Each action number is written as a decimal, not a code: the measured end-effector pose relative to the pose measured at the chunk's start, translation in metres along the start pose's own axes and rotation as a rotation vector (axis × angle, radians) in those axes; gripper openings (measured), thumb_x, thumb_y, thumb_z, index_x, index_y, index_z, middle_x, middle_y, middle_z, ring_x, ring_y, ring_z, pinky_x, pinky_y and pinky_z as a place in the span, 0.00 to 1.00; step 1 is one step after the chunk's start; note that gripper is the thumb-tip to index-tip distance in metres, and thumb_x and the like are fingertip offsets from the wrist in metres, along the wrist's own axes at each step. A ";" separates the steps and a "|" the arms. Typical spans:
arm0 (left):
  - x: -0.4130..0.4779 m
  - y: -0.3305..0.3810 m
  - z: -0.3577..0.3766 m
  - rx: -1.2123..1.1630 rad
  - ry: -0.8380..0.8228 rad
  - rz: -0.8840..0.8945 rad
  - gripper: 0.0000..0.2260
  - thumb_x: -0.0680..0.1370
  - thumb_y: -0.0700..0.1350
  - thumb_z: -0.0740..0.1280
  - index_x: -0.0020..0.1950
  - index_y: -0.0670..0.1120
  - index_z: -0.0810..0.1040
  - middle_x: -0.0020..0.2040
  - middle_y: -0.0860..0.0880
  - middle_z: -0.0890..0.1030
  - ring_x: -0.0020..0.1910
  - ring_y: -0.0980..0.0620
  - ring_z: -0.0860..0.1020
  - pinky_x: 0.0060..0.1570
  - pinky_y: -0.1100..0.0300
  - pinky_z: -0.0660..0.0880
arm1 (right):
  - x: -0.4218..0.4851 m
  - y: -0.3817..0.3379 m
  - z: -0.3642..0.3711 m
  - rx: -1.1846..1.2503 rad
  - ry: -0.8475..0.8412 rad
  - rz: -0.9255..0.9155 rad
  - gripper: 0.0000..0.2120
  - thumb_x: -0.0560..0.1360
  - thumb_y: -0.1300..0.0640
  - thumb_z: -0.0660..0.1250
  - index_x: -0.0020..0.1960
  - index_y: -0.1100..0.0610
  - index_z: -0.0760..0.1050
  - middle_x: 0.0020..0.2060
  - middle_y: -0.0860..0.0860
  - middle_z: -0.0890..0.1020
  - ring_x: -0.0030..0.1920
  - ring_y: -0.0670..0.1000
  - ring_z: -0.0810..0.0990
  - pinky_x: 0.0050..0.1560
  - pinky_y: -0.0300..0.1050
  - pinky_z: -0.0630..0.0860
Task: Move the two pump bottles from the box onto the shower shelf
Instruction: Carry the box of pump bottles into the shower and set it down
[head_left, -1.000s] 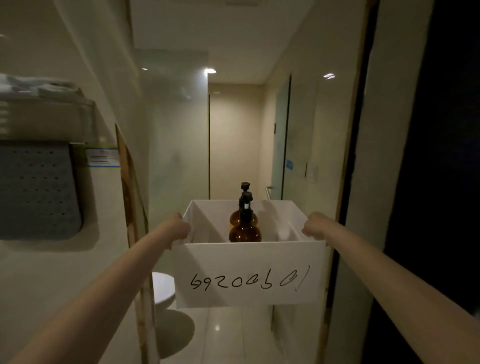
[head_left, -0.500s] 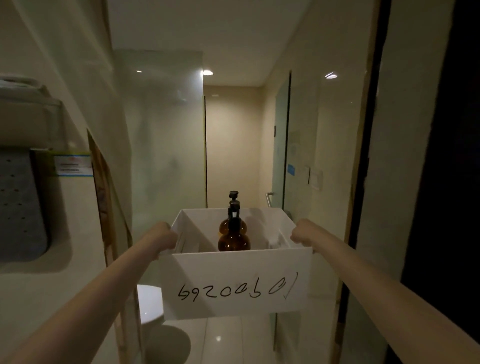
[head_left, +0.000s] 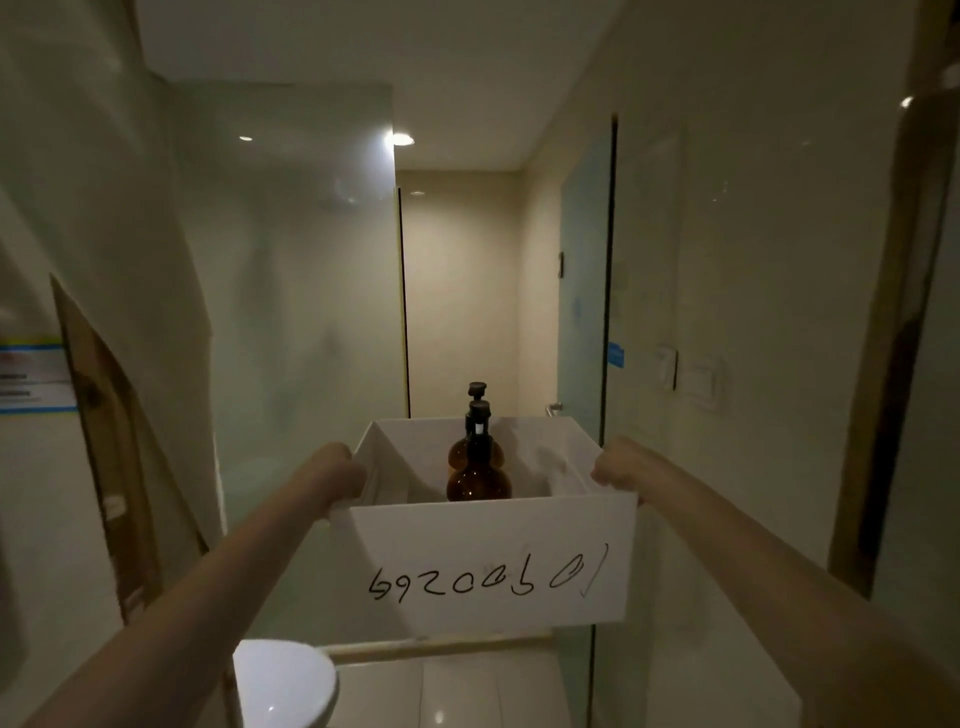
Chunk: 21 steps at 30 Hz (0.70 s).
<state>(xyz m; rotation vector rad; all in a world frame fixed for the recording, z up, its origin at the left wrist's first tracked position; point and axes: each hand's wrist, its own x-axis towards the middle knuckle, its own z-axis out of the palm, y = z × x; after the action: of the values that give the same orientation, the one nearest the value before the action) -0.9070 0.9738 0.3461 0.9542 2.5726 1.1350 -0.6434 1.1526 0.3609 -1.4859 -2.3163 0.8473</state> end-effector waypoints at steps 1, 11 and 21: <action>0.017 0.001 -0.001 -0.010 0.002 0.012 0.09 0.68 0.30 0.62 0.47 0.33 0.76 0.45 0.34 0.76 0.48 0.38 0.78 0.36 0.57 0.69 | 0.014 -0.008 0.001 0.003 -0.003 0.012 0.15 0.77 0.66 0.58 0.62 0.69 0.71 0.41 0.59 0.74 0.45 0.56 0.74 0.34 0.44 0.70; 0.186 0.013 0.026 -0.030 -0.025 0.031 0.09 0.68 0.30 0.62 0.47 0.32 0.75 0.42 0.37 0.74 0.42 0.42 0.74 0.33 0.58 0.68 | 0.184 -0.058 0.017 -0.019 0.045 0.010 0.16 0.77 0.65 0.60 0.64 0.67 0.70 0.58 0.63 0.77 0.42 0.55 0.75 0.25 0.38 0.63; 0.374 0.035 0.073 -0.063 -0.042 0.049 0.07 0.68 0.28 0.61 0.44 0.32 0.73 0.35 0.41 0.71 0.39 0.44 0.73 0.29 0.60 0.66 | 0.382 -0.095 0.023 -0.042 0.044 -0.017 0.15 0.76 0.66 0.59 0.61 0.69 0.72 0.49 0.64 0.76 0.34 0.57 0.77 0.20 0.35 0.71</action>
<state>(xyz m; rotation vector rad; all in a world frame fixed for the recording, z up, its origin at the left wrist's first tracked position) -1.1533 1.2669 0.3558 1.0205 2.4783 1.1875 -0.8948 1.4569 0.3650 -1.4838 -2.3255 0.7589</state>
